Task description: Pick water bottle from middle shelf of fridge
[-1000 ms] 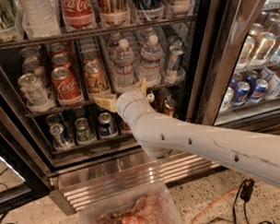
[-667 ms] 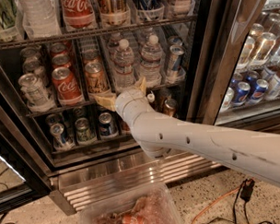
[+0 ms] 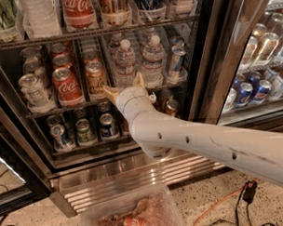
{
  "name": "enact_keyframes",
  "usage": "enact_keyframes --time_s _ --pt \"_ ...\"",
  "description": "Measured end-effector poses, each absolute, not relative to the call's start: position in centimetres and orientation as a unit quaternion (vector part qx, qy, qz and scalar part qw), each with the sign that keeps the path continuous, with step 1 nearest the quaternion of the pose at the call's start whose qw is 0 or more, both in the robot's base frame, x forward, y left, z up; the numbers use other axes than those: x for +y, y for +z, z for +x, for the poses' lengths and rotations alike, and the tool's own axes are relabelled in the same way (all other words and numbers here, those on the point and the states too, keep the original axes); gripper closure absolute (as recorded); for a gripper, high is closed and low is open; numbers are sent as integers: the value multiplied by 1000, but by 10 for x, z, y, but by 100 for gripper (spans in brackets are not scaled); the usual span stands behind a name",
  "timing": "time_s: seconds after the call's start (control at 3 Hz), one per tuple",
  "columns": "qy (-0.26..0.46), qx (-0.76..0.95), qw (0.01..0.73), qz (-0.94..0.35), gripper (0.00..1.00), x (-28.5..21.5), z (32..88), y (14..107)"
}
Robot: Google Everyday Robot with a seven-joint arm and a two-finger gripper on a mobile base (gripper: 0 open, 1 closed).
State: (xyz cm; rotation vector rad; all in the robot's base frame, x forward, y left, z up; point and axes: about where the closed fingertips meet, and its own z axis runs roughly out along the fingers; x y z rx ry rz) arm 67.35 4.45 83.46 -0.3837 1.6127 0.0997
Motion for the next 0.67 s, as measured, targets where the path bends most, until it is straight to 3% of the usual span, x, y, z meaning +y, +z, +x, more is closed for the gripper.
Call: enact_keyframes --time_s 0.67 --pt "35 721 672 -163 25 41 676 832"
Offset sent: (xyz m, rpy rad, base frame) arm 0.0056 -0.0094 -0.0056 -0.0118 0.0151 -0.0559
